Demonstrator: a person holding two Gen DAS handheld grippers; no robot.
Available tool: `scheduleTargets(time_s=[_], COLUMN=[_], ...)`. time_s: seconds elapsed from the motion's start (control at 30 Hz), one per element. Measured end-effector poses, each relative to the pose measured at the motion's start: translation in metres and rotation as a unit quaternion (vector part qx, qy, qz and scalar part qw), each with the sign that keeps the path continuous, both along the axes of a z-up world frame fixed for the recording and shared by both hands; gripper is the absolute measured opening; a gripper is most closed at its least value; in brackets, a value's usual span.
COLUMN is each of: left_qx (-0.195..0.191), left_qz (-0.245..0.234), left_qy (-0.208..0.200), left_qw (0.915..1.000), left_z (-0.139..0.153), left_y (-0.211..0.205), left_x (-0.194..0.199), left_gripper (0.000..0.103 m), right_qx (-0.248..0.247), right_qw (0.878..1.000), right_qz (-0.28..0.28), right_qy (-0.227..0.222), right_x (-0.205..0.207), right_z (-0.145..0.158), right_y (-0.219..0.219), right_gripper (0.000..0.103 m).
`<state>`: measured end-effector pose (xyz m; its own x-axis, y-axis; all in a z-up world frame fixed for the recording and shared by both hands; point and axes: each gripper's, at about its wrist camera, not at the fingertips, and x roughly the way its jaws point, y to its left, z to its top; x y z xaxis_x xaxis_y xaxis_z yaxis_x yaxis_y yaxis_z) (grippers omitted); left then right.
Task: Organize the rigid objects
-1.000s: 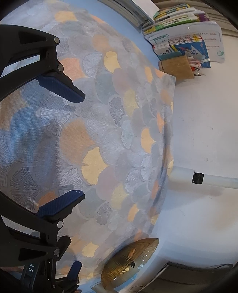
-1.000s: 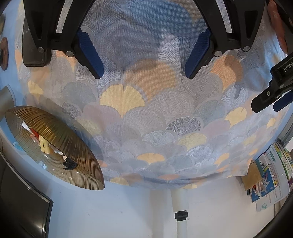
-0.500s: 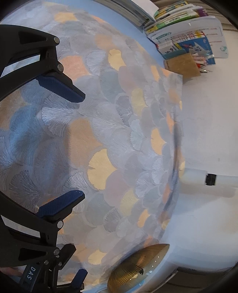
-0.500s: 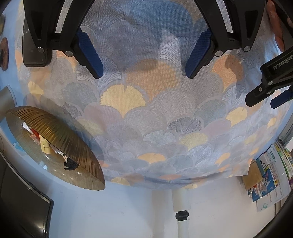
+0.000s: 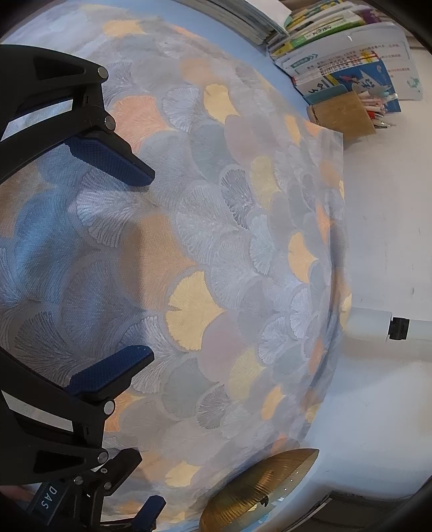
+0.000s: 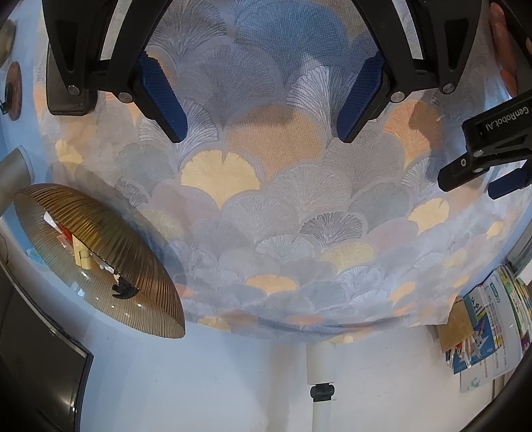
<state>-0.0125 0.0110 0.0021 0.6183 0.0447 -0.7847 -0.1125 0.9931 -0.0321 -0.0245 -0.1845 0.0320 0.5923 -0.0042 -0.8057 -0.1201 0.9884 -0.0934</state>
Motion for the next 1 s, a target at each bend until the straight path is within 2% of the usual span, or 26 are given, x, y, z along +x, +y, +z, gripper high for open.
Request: scheduleTargets(time_s=[0.33, 0.6, 1.0], left_qx=[0.006, 0.005, 0.004], left_qz=[-0.013, -0.007, -0.005], left_qy=[0.012, 0.011, 0.007], left_qw=[0.9998, 0.9999, 1.0000], left_z=[-0.0032, -0.0044, -0.0052], left_y=[-0.0046, -0.0050, -0.0037], left_x=[0.0034, 0.0044, 0.0058], left_gripper=[0.102, 0.103, 0.103], right_qx=[0.028, 0.032, 0.035], right_qw=[0.999, 0.999, 0.999], right_qz=[-0.004, 0.000, -0.001], right_qy=[0.015, 0.025, 0.028], right_x=[0.0022, 0.0041, 0.0044], right_z=[-0.0034, -0.0053, -0.0055], right_y=[-0.0038, -0.0048, -0.0041], right_gripper=[0.093, 0.103, 0.103])
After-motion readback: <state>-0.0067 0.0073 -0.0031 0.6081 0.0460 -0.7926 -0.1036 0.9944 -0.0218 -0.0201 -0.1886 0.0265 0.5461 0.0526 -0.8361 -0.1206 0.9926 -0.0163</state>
